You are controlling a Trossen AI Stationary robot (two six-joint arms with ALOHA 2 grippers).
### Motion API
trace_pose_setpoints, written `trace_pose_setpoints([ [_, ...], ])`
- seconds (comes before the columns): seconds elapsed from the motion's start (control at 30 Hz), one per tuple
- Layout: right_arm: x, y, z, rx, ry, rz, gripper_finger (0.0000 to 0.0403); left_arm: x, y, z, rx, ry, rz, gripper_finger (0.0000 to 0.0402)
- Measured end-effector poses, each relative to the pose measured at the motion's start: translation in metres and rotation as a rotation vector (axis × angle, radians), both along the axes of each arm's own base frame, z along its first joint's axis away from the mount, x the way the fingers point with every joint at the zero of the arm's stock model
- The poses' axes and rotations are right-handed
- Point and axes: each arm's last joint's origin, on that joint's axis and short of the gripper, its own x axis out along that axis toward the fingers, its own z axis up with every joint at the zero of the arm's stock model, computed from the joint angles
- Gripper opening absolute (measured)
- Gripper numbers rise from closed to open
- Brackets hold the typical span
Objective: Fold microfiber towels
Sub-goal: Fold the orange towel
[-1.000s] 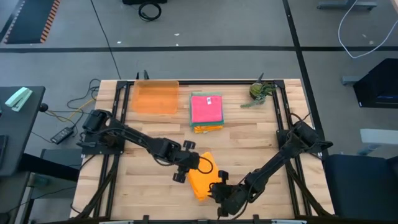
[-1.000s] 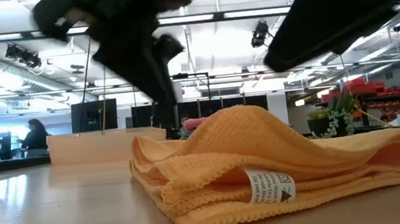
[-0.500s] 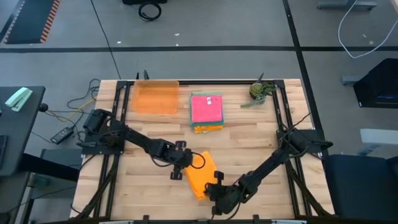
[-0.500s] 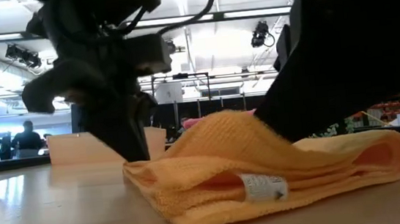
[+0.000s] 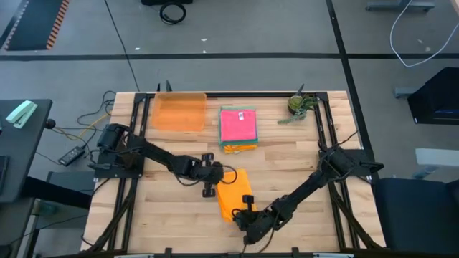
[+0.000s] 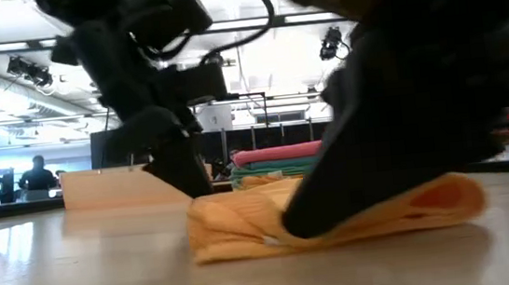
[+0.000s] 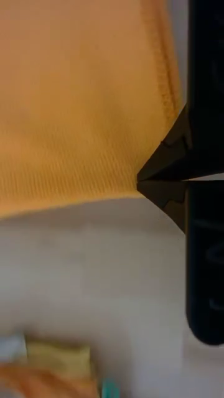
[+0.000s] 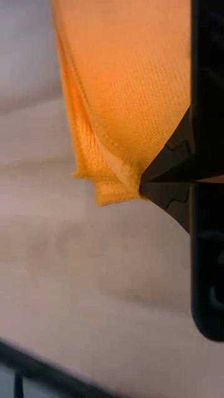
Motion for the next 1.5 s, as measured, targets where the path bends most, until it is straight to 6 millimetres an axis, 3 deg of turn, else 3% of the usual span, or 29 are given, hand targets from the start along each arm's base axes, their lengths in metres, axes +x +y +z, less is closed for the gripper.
trace_pose_setpoints([
  [0.13, 0.012, -0.019, 0.000, -0.017, 0.009, -0.031, 0.0003, 0.004, 0.024, 0.001, 0.023, 0.002, 0.051, 0.0020],
  [0.23, 0.016, -0.026, 0.005, -0.014, 0.020, -0.015, 0.0003, 0.005, 0.036, 0.013, 0.034, -0.041, 0.077, 0.0026],
  [0.43, 0.013, -0.026, 0.033, -0.014, -0.016, 0.023, 0.0003, -0.002, 0.038, 0.046, 0.031, -0.124, 0.050, 0.0007],
  [0.6, 0.006, -0.037, 0.053, -0.080, 0.013, 0.002, 0.0003, -0.004, 0.009, 0.055, -0.109, -0.175, -0.104, 0.0013],
  [0.8, 0.008, -0.066, 0.059, -0.168, 0.086, -0.081, 0.0003, 0.001, -0.036, 0.018, -0.178, -0.233, -0.194, 0.0008],
  [0.97, 0.001, -0.098, 0.036, -0.178, 0.126, -0.151, 0.0003, 0.007, -0.057, 0.004, -0.224, -0.310, -0.215, 0.0014],
  [1.27, -0.051, -0.138, 0.008, 0.060, -0.190, -0.300, 0.0003, -0.001, -0.084, 0.001, -0.253, -0.329, -0.282, 0.0006],
  [1.5, -0.066, -0.163, -0.005, 0.064, -0.194, -0.423, 0.0003, -0.003, -0.093, -0.004, -0.279, -0.329, -0.288, 0.0016],
])
